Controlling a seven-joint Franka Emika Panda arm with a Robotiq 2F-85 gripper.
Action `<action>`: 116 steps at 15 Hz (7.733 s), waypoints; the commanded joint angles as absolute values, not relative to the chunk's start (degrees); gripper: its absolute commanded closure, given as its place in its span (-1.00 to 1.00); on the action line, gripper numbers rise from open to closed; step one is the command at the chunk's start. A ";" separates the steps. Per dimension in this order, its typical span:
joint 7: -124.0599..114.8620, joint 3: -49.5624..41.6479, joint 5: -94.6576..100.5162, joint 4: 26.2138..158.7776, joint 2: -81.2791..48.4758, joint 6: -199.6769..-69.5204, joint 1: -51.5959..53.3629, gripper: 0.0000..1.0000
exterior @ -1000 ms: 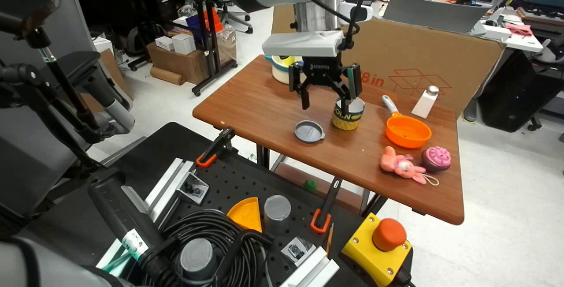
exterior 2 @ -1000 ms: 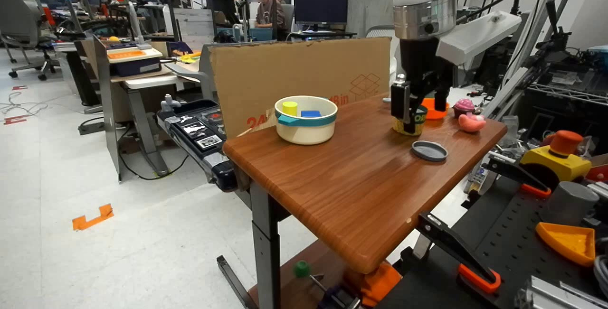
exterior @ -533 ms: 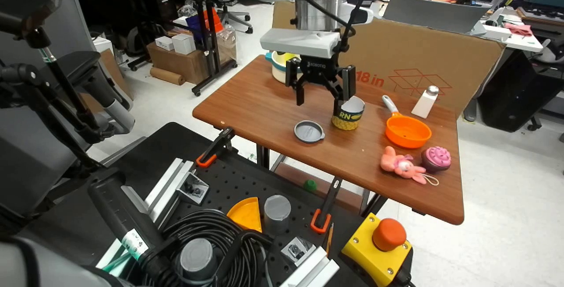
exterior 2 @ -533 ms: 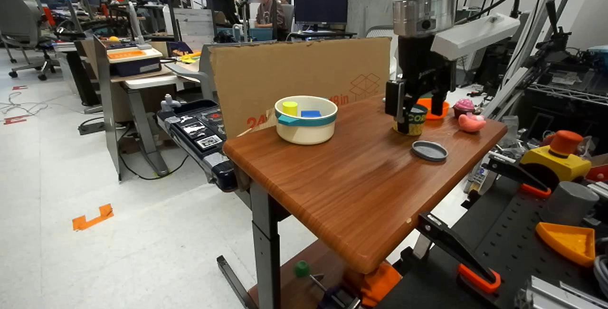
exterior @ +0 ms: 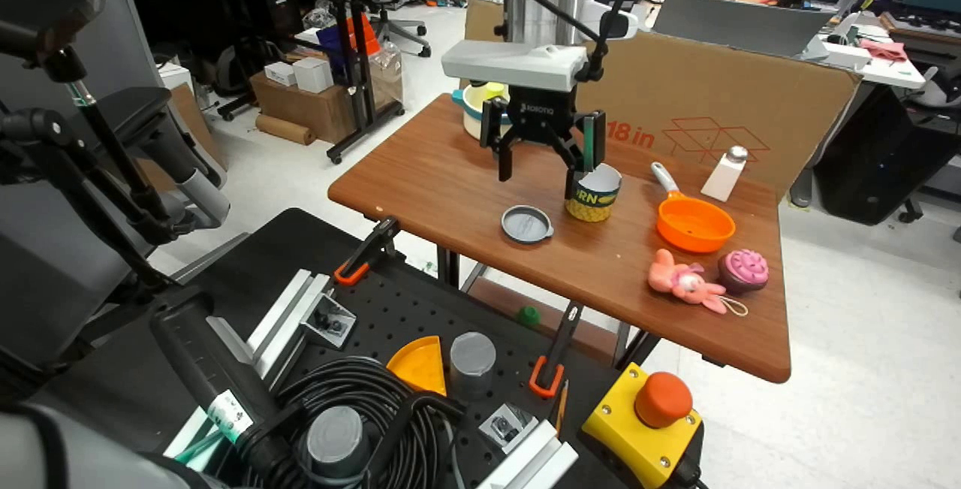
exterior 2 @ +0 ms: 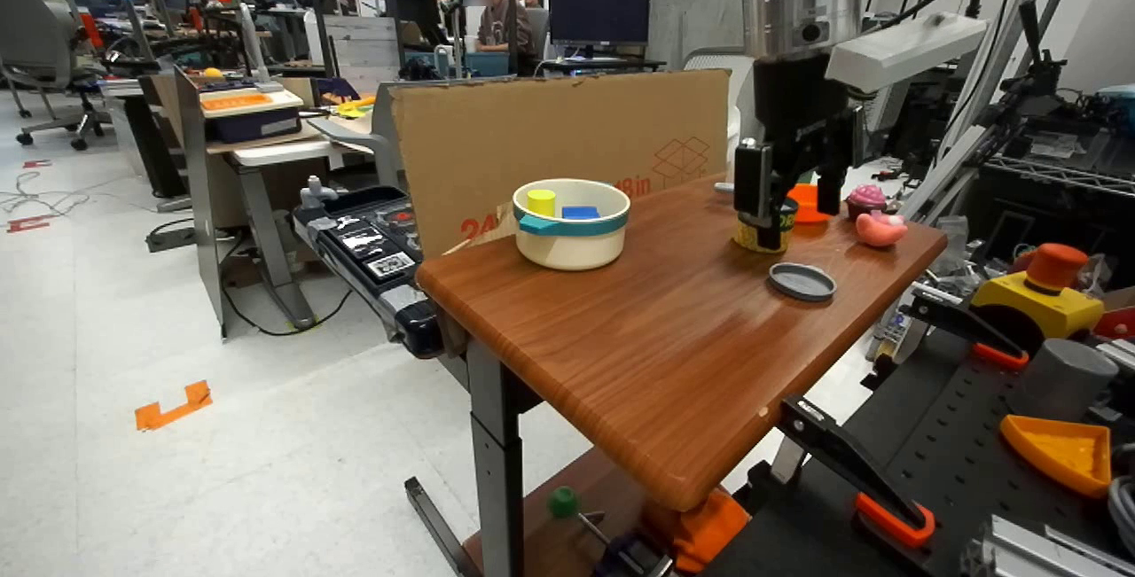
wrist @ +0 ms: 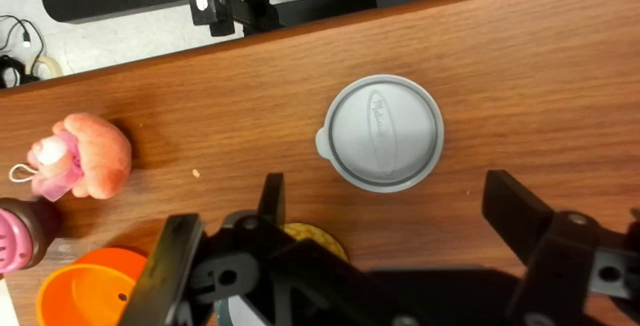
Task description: Pick up the lid from the table and put it on the bottle, then pick up the plush toys and put them on the pan
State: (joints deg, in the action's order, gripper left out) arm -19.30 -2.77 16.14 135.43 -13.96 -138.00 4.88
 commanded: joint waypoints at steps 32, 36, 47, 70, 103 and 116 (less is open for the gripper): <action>-16.60 -2.74 17.19 135.09 -15.40 -135.55 4.92 -1.00; -15.74 -2.73 17.53 134.39 -17.18 -136.86 5.05 -1.00; -15.51 -3.47 23.53 134.63 -18.38 -140.58 5.86 -1.00; -23.57 -5.06 26.43 137.23 -19.84 -146.12 8.17 -1.00; -19.33 -4.30 24.70 139.36 -16.95 -149.55 7.77 0.96; -17.71 -3.99 24.59 144.21 -12.04 -154.92 7.75 0.96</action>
State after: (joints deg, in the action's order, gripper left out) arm -19.30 -4.02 25.31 141.63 -14.84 -152.67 8.02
